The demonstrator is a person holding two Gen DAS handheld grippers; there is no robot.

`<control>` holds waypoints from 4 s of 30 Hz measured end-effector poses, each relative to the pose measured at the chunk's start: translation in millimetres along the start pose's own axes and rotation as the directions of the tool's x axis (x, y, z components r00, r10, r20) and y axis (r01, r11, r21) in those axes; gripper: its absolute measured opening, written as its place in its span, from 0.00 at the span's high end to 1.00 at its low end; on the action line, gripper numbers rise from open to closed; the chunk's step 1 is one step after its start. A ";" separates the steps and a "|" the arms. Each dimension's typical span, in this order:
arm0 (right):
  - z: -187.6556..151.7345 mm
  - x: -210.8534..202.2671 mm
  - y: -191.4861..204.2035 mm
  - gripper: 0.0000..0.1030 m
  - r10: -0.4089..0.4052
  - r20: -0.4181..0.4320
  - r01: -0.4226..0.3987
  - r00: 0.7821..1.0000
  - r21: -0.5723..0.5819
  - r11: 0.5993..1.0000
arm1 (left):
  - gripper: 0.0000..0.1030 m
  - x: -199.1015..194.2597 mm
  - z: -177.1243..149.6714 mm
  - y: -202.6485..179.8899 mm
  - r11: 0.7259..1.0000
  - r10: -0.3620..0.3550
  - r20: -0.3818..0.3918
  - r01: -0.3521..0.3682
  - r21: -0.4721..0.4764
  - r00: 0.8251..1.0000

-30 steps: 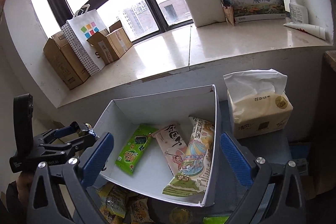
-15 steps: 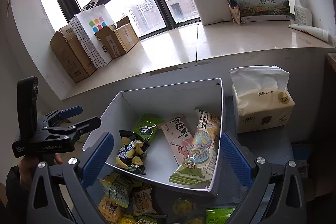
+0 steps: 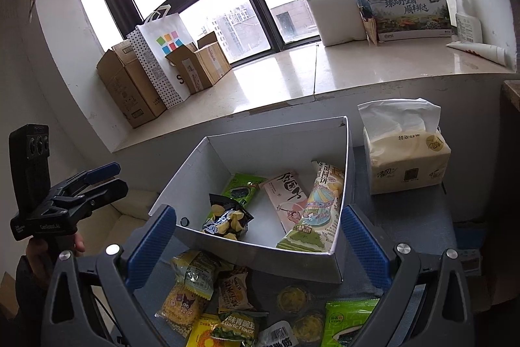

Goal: Organize snacks
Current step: 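Grasp green seaweed pack with right tool while left tool grasps yellow chip bag, then drop both held packets into the white box and open both tools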

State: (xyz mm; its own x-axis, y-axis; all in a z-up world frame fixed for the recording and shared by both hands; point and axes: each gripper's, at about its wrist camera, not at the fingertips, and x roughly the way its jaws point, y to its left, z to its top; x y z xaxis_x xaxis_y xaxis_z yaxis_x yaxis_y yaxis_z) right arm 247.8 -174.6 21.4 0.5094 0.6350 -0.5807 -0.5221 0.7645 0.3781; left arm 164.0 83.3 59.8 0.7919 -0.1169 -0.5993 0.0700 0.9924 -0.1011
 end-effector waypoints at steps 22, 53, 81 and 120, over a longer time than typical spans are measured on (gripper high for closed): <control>-161.1 -82.9 1.3 0.00 -0.132 -0.064 0.127 0.989 -0.067 0.990 | 0.00 -120.0 -148.6 -54.5 0.987 -0.109 0.124 0.123 -0.108 0.986; -161.3 -4.9 -68.6 0.36 -0.323 -0.272 0.301 0.906 -0.123 0.946 | 0.00 -61.3 -174.3 -35.4 0.985 -0.045 -0.039 0.037 -0.171 0.998; -163.2 -80.0 -56.9 0.35 -0.221 -0.120 0.224 0.968 0.012 0.974 | 0.20 105.0 -137.7 5.4 0.971 0.070 -0.342 -0.143 -0.191 0.937; 35.4 50.1 34.3 0.34 -0.053 -0.086 0.040 0.995 -0.148 0.988 | 0.19 40.3 33.9 22.8 0.987 0.150 -0.111 -0.154 -0.034 0.983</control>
State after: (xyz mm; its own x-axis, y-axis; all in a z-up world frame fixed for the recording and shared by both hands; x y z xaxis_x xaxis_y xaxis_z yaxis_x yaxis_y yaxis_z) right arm 279.6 -112.6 30.8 0.4754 0.5817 -0.6600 -0.5966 0.7646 0.2441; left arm 218.0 102.4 60.3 0.7214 0.0295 -0.6919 -0.0735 0.9967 -0.0341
